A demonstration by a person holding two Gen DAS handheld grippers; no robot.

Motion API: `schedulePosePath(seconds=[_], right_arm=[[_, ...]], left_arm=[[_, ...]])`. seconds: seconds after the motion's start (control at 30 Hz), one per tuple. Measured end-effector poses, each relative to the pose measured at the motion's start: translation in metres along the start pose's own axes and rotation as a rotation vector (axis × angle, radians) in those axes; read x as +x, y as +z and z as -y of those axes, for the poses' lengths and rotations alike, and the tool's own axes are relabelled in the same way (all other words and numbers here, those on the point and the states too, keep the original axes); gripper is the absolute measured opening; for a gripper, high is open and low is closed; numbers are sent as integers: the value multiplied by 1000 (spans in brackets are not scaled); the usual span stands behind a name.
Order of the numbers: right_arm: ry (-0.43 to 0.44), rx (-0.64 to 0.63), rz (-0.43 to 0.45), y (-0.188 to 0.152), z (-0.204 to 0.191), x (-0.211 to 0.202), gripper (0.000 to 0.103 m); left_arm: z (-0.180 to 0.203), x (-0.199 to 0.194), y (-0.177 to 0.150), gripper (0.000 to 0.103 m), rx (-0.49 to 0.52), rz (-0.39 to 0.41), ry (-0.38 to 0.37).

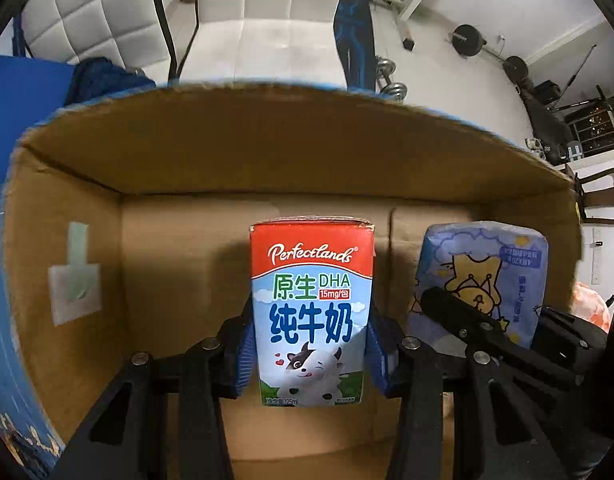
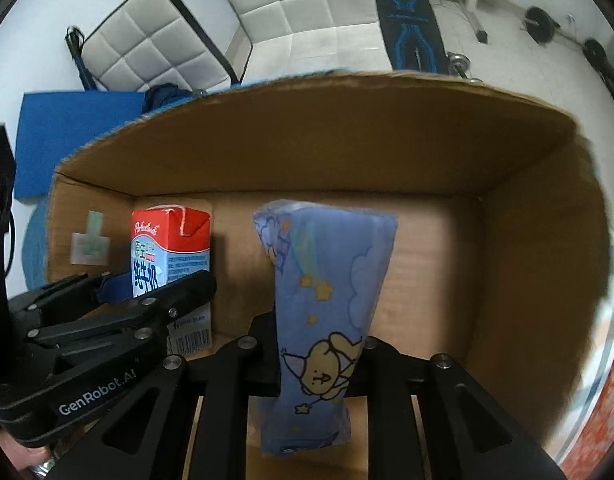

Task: Organize soft objects
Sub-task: 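Carry the carton and tissue pack into the box with both tools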

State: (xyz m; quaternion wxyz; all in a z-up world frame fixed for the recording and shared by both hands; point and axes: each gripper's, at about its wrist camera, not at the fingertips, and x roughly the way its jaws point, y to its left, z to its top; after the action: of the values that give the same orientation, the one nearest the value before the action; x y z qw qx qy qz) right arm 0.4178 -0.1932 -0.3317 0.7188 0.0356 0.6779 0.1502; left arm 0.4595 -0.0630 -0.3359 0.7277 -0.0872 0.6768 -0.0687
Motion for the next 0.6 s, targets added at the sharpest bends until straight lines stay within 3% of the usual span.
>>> schedulePosePath(seconds=[0.13,0.2,0.27,0.33,0.6], right_arm=[[-15,-13,-18,12,7,16,22],[-38,3,-30,21,14,21,33],[-59,31,-43,27,24,24,53],[-74,43,-40,32,32,24,64],[-82,-27,-71,32,25,23,79]], left_arm=[[0,12,7,43,0,-20,9],[1,13,10,43,-3,-22,5],[0,14,11,43,-6,-24,3],[0,14,12,43,-4,-21,6],[-6,18,8,43,-16,-42,-30]])
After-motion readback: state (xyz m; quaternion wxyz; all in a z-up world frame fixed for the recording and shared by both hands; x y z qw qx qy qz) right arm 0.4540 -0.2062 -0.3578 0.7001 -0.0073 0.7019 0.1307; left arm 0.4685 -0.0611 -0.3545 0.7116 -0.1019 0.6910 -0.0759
